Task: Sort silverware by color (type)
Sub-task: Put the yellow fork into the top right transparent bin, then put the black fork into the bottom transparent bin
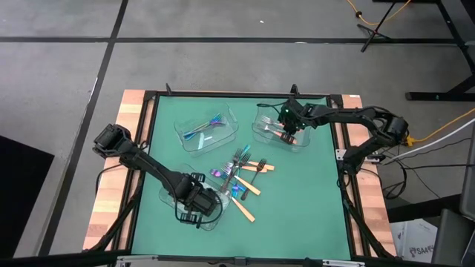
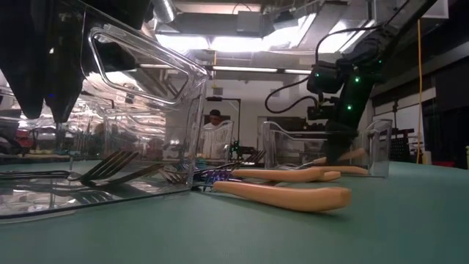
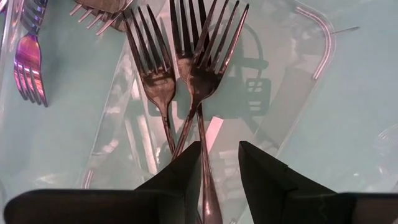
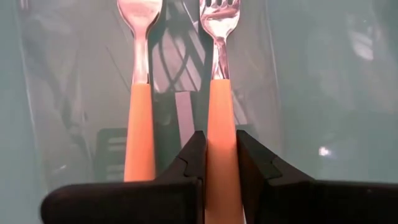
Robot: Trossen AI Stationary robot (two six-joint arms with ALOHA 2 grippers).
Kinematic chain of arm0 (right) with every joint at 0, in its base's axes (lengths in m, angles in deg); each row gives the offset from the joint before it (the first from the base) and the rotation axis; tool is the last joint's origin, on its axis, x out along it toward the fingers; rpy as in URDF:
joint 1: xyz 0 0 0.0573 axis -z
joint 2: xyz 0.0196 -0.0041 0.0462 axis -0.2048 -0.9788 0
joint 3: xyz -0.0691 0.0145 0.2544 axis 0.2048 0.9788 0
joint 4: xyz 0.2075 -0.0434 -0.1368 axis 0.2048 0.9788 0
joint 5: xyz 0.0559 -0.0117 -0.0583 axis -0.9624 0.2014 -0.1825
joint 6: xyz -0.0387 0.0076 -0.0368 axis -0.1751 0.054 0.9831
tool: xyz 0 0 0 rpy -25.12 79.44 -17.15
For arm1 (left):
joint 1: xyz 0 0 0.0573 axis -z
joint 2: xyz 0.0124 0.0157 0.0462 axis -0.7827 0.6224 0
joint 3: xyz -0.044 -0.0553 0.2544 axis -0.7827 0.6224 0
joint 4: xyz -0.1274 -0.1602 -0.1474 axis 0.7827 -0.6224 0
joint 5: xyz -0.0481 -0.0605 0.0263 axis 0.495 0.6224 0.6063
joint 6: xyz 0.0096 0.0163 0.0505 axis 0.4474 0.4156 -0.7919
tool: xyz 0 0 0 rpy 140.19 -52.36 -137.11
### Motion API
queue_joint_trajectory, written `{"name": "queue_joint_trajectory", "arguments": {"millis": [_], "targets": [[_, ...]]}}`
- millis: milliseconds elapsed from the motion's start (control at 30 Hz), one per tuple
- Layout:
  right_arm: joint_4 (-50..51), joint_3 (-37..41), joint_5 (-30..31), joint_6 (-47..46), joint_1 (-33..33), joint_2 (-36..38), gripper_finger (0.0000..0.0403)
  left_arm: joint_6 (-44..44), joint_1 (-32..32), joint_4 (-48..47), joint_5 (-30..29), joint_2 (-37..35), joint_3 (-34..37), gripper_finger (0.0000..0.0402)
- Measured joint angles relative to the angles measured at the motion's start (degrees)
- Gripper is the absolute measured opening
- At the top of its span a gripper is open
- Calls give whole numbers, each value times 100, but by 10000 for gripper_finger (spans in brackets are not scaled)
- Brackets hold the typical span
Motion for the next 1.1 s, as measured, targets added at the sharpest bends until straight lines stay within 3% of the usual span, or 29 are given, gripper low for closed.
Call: {"name": "queue_joint_trajectory", "arguments": {"millis": [167,367,567,900,1100], "targets": [[-138,9,58,-15,0,-2,45,3,0,0,0,0,0,101],[-179,9,107,-16,0,-2,83,7,0,-25,34,0,0,101],[-181,9,107,-16,0,-2,114,105,-57,-26,629,0,0,101],[-185,9,107,-16,0,-2,115,184,-101,-83,1008,-10,-52,101],[-187,9,107,-16,0,-2,115,129,-103,-529,882,-35,-717,101]]}}
